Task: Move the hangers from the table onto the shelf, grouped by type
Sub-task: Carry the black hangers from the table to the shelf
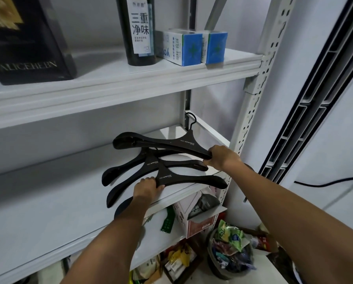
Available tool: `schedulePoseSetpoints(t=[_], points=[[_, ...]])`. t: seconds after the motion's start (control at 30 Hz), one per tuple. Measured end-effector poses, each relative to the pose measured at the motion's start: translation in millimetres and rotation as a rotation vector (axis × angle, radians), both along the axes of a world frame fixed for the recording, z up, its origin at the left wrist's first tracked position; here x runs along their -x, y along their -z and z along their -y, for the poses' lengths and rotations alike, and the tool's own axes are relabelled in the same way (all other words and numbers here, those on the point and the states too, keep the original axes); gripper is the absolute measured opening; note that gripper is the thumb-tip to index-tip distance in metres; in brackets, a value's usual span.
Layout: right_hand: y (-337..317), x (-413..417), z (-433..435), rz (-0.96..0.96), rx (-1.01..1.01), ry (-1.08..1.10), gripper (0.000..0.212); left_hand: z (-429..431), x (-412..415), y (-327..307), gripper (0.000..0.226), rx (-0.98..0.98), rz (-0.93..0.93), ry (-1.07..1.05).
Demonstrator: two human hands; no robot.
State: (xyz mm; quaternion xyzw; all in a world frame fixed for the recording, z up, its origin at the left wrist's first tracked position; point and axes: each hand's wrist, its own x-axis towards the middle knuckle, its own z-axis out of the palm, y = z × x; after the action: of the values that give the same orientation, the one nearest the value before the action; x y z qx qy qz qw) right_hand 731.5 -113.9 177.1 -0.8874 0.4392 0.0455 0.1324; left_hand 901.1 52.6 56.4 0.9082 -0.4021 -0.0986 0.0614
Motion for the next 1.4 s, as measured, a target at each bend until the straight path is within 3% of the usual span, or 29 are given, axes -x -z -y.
schedulePoseSetpoints(t=[0.6, 0.77, 0.93, 1.07, 1.23, 1.4], points=[[6, -6, 5, 0.011, 0.009, -0.045, 0.034, 1, 1, 11, 0.058, 0.021, 0.006, -0.096], [6, -15, -2, 0.031, 0.019, -0.075, 0.036, -2, 7, 4, 0.061, 0.024, 0.195, -0.06], [-2, -22, -16, 0.073, 0.022, -0.113, 0.039, -19, 15, -5, 0.048, 0.083, 0.286, 0.074], [-8, -29, -34, 0.078, 0.024, -0.153, 0.043, -35, 26, -28, 0.036, 0.229, 0.299, 0.166], [-13, -42, -61, 0.063, 0.014, -0.218, 0.045, -69, 32, -67, 0.033, 0.416, 0.539, 0.347], [-13, -58, -98, 0.034, 0.038, -0.319, 0.038, -119, 19, -110, 0.031, 0.388, 0.663, 0.151]])
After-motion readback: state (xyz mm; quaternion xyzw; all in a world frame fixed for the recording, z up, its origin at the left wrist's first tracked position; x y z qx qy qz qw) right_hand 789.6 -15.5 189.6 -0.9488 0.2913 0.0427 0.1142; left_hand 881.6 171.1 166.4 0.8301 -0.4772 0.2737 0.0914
